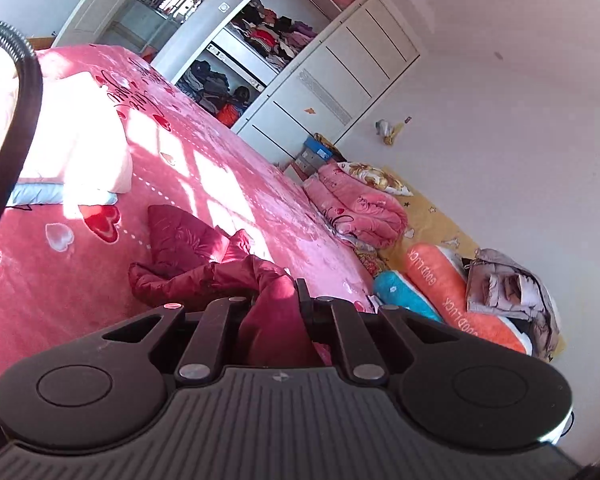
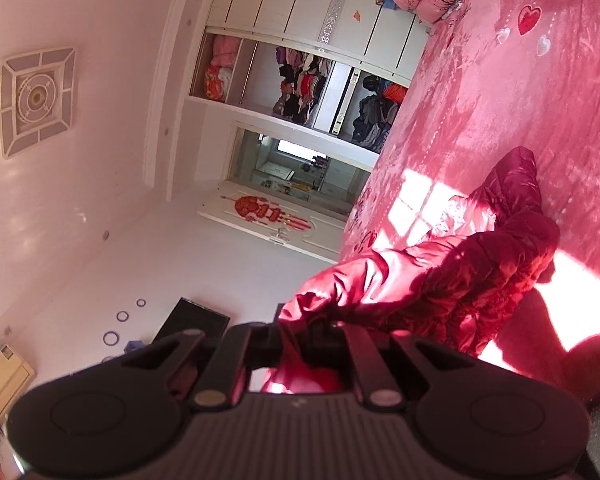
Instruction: Fold large clothes
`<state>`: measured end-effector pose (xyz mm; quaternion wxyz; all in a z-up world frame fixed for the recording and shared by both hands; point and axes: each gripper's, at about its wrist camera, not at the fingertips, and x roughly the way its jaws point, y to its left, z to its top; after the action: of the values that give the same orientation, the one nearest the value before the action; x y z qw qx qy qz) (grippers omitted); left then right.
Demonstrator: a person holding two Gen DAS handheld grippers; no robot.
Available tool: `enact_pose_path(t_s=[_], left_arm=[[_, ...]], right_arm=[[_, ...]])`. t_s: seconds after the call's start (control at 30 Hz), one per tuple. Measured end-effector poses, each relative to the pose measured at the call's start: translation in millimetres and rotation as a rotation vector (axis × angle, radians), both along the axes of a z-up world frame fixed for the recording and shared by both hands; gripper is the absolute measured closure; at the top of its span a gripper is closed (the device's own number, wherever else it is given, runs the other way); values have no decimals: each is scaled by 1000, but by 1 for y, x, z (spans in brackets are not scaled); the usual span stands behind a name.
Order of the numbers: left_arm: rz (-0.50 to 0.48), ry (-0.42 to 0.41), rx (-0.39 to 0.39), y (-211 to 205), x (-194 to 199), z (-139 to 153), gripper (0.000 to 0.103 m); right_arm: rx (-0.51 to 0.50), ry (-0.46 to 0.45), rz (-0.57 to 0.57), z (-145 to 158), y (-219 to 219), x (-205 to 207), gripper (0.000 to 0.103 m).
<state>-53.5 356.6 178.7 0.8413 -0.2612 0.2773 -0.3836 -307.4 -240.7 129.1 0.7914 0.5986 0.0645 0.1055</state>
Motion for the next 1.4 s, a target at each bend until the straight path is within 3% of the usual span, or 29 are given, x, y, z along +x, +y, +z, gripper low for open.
enact_pose_path(t_s=[0.17,0.33,0.63,0.83,1.0,1.07,1.13,1.2,1.27,1.37,1.4], left_arm=[[38,2,-27,-32,40,3,93],[87,22,-8,-76,95,-3,93],[169,120,78,-155,183,-36,93],[201,167,168,-184,214,-57,91],[207,198,206,-185,239,-64,86],[208,203,214,-184,237,-62,82],[202,194,225,-178,236,-58,76],[198,168,237,-181,238,-55,67],[204,126,243,-179,234,-50,46],[241,31,281,-175,227,-41,28],[247,-3,303,-173,223,-36,26]], right_arm=[[185,17,-110,-27,-23,33,98],[238,23,-181,-47,-41,71,97],[196,105,-277,-77,-74,138,96],[129,202,-302,-98,-88,178,95],[144,232,-322,-118,-91,191,92],[121,240,-321,-120,-93,193,85],[92,246,-324,-119,-94,193,67],[57,255,-331,-116,-95,193,60],[14,266,-336,-110,-96,194,55],[-67,271,-362,-98,-95,193,28],[-97,270,-376,-93,-95,191,18]])
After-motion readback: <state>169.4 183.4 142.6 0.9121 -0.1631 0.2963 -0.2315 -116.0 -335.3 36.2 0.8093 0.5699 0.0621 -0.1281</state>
